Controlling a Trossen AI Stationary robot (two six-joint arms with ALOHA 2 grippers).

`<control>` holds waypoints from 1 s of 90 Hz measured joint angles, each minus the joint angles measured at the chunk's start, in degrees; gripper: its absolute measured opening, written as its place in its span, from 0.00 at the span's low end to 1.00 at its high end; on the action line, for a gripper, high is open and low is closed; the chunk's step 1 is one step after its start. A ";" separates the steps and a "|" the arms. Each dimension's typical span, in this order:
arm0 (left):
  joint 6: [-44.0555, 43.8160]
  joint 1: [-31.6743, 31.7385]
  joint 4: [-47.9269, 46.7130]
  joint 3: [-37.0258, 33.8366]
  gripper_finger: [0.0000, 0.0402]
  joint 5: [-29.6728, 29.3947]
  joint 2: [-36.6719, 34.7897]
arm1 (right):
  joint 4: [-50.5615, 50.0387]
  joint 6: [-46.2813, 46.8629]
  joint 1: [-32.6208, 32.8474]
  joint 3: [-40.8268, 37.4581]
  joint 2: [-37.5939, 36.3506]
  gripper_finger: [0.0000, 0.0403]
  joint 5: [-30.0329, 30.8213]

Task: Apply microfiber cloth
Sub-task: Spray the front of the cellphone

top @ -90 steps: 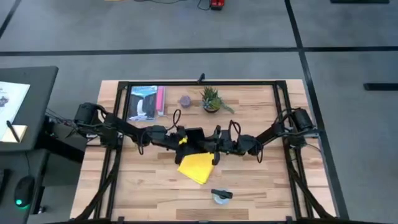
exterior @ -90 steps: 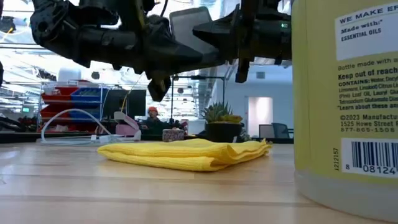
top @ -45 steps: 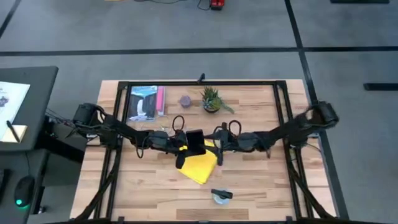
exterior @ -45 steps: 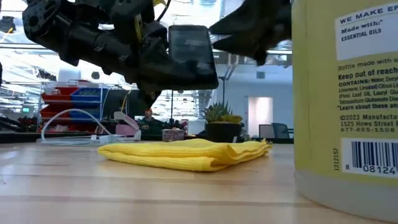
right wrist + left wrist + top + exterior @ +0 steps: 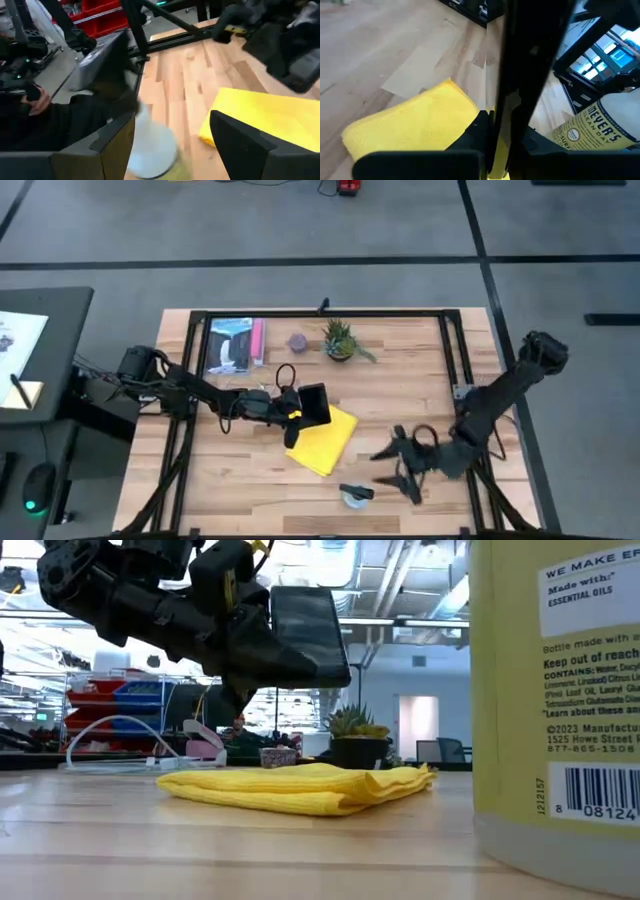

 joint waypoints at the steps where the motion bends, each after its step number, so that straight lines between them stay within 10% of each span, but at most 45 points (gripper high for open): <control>1: -0.13 0.00 0.03 0.00 0.02 0.00 0.00 | 0.02 0.00 0.38 0.45 0.50 0.61 0.62; 60: 0.66 0.00 -0.81 1.11 0.02 -0.13 0.00 | 0.01 -10.39 -1.10 17.21 18.13 0.67 9.52; 90: 0.77 0.00 -1.84 1.14 0.02 -0.06 0.00 | -1.36 -10.17 1.29 18.00 16.24 0.19 12.82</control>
